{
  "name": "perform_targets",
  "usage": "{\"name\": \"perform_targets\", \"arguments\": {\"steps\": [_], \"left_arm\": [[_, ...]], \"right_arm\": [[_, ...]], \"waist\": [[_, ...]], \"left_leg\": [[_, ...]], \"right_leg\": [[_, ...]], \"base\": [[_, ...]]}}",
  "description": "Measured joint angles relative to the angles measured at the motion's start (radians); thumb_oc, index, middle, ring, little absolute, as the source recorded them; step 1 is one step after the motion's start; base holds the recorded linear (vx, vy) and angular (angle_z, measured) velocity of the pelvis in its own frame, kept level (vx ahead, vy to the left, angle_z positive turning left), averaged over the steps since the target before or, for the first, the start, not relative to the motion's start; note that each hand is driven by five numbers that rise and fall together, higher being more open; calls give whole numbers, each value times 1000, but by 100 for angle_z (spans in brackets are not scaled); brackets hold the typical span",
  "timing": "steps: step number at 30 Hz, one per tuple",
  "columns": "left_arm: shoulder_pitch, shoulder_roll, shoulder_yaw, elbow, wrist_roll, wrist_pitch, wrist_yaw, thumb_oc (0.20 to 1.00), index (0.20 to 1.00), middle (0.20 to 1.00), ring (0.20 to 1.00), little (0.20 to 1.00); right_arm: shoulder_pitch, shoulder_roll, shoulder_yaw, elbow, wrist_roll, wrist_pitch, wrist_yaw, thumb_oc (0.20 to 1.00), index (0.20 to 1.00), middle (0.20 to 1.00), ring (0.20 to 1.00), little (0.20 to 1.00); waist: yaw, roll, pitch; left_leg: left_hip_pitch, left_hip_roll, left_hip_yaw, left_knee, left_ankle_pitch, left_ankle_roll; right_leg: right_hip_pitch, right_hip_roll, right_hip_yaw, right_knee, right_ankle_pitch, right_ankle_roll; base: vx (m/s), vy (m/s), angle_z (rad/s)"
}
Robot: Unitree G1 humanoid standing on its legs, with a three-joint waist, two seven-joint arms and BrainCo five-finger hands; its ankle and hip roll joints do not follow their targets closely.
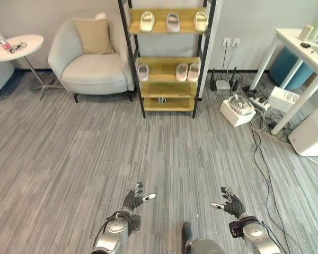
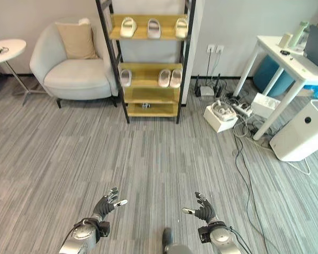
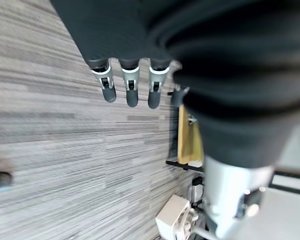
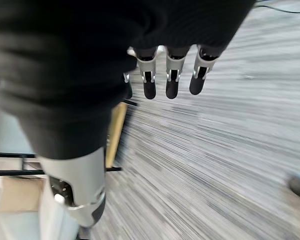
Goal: Arrange the slippers neatly on the shoe rack.
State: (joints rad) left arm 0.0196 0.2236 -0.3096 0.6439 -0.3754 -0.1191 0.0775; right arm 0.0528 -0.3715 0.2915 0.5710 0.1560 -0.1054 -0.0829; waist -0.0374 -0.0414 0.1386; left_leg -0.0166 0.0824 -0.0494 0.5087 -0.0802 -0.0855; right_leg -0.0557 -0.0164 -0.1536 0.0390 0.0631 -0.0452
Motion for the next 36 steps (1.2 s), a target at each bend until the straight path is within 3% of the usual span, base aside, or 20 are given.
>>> {"name": "perform_targets", "arguments": {"steps": [2,4,6,7,11,14,15,16,18,19,20,21,22,23,24,26,31,33,34,36], "left_arm": [[-5,-2,0,-1,-2,0,1,1000,1000,1000,1000,1000],[0,-2,0,-5,-3,-1,1,1000,1000,1000,1000,1000],[13,5,-1,-2,-3,-1,1,1000,1000,1000,1000,1000],[14,8,-1,10,-2,-1,1,1000,1000,1000,1000,1000],[39,11,0,28,-2,9,1,1000,1000,1000,1000,1000],[44,10,3,28,2,8,1,1000,1000,1000,1000,1000],[44,10,3,28,2,8,0,1000,1000,1000,1000,1000],[41,6,-1,28,3,8,0,1000,1000,1000,1000,1000],[22,5,-6,26,3,10,-2,1000,1000,1000,1000,1000],[14,6,-5,26,3,7,-3,1000,1000,1000,1000,1000],[-3,12,-6,21,4,8,-3,1000,1000,1000,1000,1000],[-25,29,-14,26,4,10,-4,1000,1000,1000,1000,1000],[-50,37,-14,16,5,11,-2,1000,1000,1000,1000,1000],[-54,47,-11,14,5,11,0,1000,1000,1000,1000,1000],[-56,62,-5,4,6,20,-1,1000,1000,1000,1000,1000],[-51,63,-3,5,7,22,0,1000,1000,1000,1000,1000],[-49,52,-3,4,11,24,0,1000,1000,1000,1000,1000],[-36,36,-6,-3,12,24,-7,1000,1000,1000,1000,1000],[-30,33,-19,-11,13,23,-10,1000,1000,1000,1000,1000],[-3,21,-23,-11,12,24,-21,1000,1000,1000,1000,1000]], "right_arm": [[-2,-12,6,1,0,4,-2,1000,1000,1000,1000,1000],[8,-12,5,2,0,5,-2,1000,1000,1000,1000,1000],[4,-4,11,8,0,4,-3,1000,1000,1000,1000,1000],[1,9,9,32,1,3,-11,1000,1000,1000,1000,1000],[1,35,5,78,0,1,-24,1000,1000,1000,1000,1000],[12,28,1,66,-1,6,-24,1000,1000,1000,1000,1000],[15,29,2,55,0,7,-24,1000,1000,1000,1000,1000],[19,29,1,46,0,6,-23,1000,1000,1000,1000,1000],[28,41,2,44,1,8,-21,1000,1000,1000,1000,1000],[36,46,2,41,1,8,-18,1000,1000,1000,1000,1000],[39,51,3,30,3,7,-16,1000,1000,1000,1000,1000],[41,56,3,13,3,7,-16,1000,1000,1000,1000,1000],[36,59,3,8,3,6,-15,1000,1000,1000,1000,1000],[16,67,1,7,4,6,-14,1000,1000,1000,1000,1000],[12,67,-10,-11,4,5,-12,1000,1000,1000,1000,1000],[23,68,-10,-11,5,6,-12,1000,1000,1000,1000,1000],[40,78,-29,4,22,10,-15,1000,1000,1000,1000,1000],[61,80,-30,8,22,13,-14,1000,1000,1000,1000,1000],[73,77,-31,8,22,18,-14,1000,1000,1000,1000,1000],[73,69,-34,19,22,20,-12,1000,1000,1000,1000,1000]], "waist": [[6,-16,9],[15,-21,12],[24,-14,12],[33,-13,11],[62,0,8],[42,17,-7],[41,30,-15],[34,37,-15],[20,40,-7],[21,34,-10],[18,18,-12],[13,-6,-3],[19,-11,11],[22,-10,26],[16,14,51],[15,8,57],[-4,-10,70],[-20,-21,59],[-27,-26,47],[-32,13,31]], "left_leg": [[-73,-9,29,-37,-26,-2],[-85,-10,69,-282,-7,-6],[-131,-7,67,-425,89,-7],[-144,-5,97,-601,175,-12],[-158,10,143,-595,247,24],[-99,-24,154,-601,245,34],[-67,-35,178,-601,246,58],[-27,-47,204,-601,226,103],[0,-54,203,-595,213,113],[14,-63,189,-594,207,115],[26,-98,175,-594,181,146],[36,-134,163,-594,179,149],[43,-154,154,-594,142,193],[53,-154,144,-594,137,195],[74,-144,130,-594,137,173],[96,-150,123,-594,99,157],[171,-149,112,-594,34,127],[210,-143,84,-599,-2,113],[231,-128,75,-594,-11,111],[279,-58,71,-581,-33,60]], "right_leg": [[38,-5,-6,-42,-3,-2],[82,6,-24,-93,2,-4],[128,35,-28,-122,-20,1],[142,48,-28,-121,-57,34],[195,79,-5,-120,-71,9],[227,76,30,-119,-97,23],[235,72,46,-118,-107,37],[238,63,55,-87,-132,56],[159,38,45,144,-217,105],[98,5,38,292,-272,129],[20,-56,53,479,-276,142],[-49,-123,74,634,-291,181],[-100,-150,91,642,-299,197],[-126,-151,94,648,-301,191],[-132,-133,83,490,-299,187],[-174,-130,68,390,-254,170],[-236,-132,12,56,-40,201],[-220,-139,19,93,-18,191],[-201,-127,19,91,26,168],[-163,-70,-18,122,44,116]], "base": [[225,-4,10],[166,50,-2],[359,182,3],[456,280,23],[285,207,-29],[246,224,-34],[256,279,-53],[106,129,-28],[132,188,1],[95,147,4],[144,125,34],[249,104,39],[329,96,33],[387,-18,28],[252,-41,24],[269,-79,16],[292,-126,9],[328,-175,36],[348,-189,42],[267,-187,23]]}}
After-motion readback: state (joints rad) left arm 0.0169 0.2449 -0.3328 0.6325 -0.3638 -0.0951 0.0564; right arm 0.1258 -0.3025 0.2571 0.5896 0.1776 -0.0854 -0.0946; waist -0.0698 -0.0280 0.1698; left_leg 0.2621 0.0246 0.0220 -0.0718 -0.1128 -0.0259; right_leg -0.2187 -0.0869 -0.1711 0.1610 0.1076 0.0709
